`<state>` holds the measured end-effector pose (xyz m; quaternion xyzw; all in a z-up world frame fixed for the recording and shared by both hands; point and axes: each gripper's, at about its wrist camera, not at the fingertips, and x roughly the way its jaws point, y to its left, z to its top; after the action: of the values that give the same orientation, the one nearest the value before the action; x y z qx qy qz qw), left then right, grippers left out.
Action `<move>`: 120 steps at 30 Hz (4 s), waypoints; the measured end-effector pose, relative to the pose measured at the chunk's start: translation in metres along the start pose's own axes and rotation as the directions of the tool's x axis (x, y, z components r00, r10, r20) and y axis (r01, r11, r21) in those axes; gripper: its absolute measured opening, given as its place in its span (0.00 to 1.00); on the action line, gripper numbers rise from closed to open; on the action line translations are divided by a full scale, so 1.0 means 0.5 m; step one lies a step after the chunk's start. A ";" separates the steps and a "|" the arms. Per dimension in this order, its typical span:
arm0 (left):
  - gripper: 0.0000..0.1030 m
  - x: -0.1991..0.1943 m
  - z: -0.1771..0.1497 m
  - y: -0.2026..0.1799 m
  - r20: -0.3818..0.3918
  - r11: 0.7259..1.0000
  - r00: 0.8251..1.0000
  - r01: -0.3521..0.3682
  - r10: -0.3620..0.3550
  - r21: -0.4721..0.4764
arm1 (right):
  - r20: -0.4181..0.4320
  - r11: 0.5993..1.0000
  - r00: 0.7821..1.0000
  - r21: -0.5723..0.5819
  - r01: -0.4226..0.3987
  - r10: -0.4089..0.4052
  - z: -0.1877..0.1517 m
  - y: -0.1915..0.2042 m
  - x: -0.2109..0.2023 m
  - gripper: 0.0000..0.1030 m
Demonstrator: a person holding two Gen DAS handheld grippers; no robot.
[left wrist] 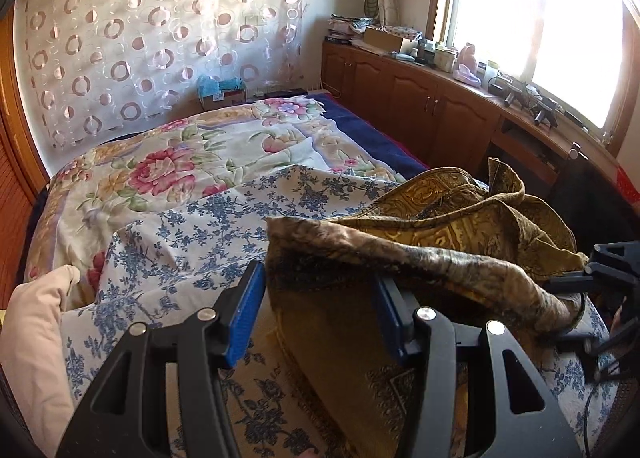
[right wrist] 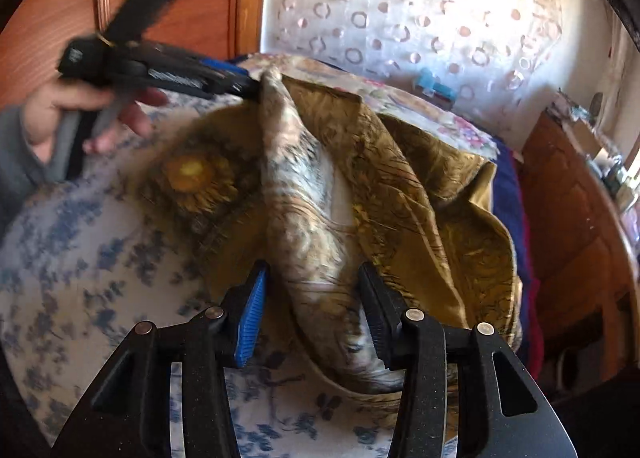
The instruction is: Fold small clothes
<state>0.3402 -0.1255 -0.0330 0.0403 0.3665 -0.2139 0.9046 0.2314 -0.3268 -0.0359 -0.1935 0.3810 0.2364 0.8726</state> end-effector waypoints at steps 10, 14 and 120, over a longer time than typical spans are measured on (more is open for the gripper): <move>0.50 -0.011 -0.006 0.005 0.011 1.000 1.000 0.021 -0.021 -0.001 | 0.111 0.991 0.994 0.134 0.002 -0.017 0.077 -0.141 -0.046 0.02; 0.50 -0.002 -0.009 0.007 0.004 1.000 1.000 0.020 -0.020 -0.006 | 0.109 0.980 0.983 0.150 0.129 -0.146 0.111 -0.195 -0.020 0.02; 0.52 -0.460 -0.426 0.365 0.106 0.802 0.882 -0.361 0.460 -0.475 | 0.095 0.936 0.932 -0.082 -0.342 0.349 0.701 0.430 0.439 0.58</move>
<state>0.1313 0.1710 -0.0469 -0.1107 0.2873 0.0739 0.9486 0.4436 0.0877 -0.0133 -0.1384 0.3535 0.4085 0.8301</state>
